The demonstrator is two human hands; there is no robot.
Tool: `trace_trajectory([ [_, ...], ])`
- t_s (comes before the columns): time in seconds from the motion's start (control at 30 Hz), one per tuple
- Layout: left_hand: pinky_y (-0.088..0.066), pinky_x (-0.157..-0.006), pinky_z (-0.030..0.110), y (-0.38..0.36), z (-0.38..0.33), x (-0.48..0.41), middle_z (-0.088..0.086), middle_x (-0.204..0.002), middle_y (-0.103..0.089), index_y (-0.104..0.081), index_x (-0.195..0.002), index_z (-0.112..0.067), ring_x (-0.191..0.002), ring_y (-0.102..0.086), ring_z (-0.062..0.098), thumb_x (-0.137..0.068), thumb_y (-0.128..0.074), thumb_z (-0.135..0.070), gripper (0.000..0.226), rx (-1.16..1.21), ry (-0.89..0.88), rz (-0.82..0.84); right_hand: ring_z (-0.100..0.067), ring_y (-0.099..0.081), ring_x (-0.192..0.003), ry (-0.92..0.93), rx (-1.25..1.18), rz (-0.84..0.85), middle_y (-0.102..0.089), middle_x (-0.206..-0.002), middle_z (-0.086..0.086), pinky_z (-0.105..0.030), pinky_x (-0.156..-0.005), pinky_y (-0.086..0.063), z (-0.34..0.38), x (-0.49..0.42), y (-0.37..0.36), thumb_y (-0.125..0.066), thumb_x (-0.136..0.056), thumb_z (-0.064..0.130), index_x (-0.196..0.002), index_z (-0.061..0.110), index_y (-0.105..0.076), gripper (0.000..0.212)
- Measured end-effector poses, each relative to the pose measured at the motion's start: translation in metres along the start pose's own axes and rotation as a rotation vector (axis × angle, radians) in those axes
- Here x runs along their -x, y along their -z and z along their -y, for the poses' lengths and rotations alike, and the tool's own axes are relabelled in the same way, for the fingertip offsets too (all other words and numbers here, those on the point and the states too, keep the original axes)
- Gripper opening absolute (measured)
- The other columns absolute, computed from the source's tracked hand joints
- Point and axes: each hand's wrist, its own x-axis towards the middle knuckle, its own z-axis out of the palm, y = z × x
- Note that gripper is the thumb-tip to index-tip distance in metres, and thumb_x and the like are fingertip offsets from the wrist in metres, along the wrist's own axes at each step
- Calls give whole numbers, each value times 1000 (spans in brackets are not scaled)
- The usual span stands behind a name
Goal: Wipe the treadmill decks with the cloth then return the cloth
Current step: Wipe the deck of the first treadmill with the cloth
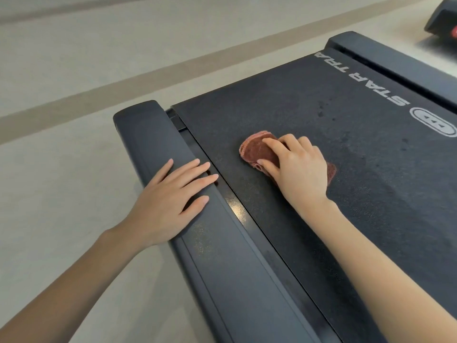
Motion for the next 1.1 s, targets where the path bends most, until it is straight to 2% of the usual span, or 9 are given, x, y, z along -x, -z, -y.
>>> trace_trajectory([
  [0.13,-3,-118,37,-2,1,6,-17,-153,-20,-31,-143,-36,-143,-5,1,-94,-11,-49,55,-12,1,-1,-34,-54,-86,109,-51,-5,-62,-110,-9,-43,-70,-44,-1,27,17,-58,-89,40,-122,17,-61,41],
  [0.33,-6,-118,38,-2,-1,16,-15,-154,-16,-25,-146,-33,-144,-3,4,-96,-11,-46,54,-40,5,1,-27,-55,-80,223,-88,-11,-63,-107,-4,-37,-65,-43,-10,117,45,-50,-90,43,-118,19,-64,40],
  [0.43,-9,-117,39,2,4,31,-11,-155,-16,-25,-146,-30,-144,-6,8,-99,-14,-42,51,-60,-35,31,-27,-57,-76,263,-118,-27,-64,-102,-4,-38,-61,-45,-17,126,46,-51,-90,44,-116,20,-66,39],
  [0.57,-9,-114,38,20,20,49,-13,-155,-16,-23,-147,-34,-144,-9,7,-100,-15,-42,48,-144,-70,102,-24,-58,-77,299,-151,-18,-63,-96,-5,-34,-61,-48,-12,87,38,-48,-89,47,-113,18,-68,43],
  [0.67,-14,-113,40,34,30,56,-13,-154,-22,-27,-145,-37,-143,-17,11,-100,-17,-42,47,-217,-71,124,-25,-58,-76,324,-171,-5,-62,-94,-7,-35,-61,-48,6,42,25,-57,-87,46,-113,15,-68,42],
  [0.8,-22,-115,41,42,41,46,-13,-151,-29,-32,-142,-40,-141,-24,16,-98,-14,-43,48,-212,33,122,-30,-59,-76,300,-177,-2,-62,-91,-11,-38,-61,-48,45,-18,5,-71,-80,36,-110,13,-69,38],
  [0.9,-23,-114,44,41,61,27,-13,-151,-29,-31,-142,-43,-141,-24,17,-96,-14,-45,49,-222,56,120,-32,-58,-77,318,-163,-11,-61,-91,-13,-39,-62,-48,68,-55,-10,-71,-81,35,-109,11,-67,37],
  [0.97,-20,-115,45,45,86,12,-11,-152,-28,-28,-143,-43,-142,-21,18,-96,-11,-48,50,-252,77,135,-32,-58,-78,321,-139,-2,-60,-92,-14,-39,-63,-47,78,-78,-17,-69,-83,36,-110,11,-67,37],
  [1.1,-6,-117,41,50,147,-20,-16,-156,-8,-8,-143,-49,-145,-3,13,-97,-10,-49,46,-180,220,70,-33,-57,-83,318,-85,84,-60,-97,-15,-40,-66,-47,94,-118,-23,-63,-87,38,-117,11,-63,41],
])
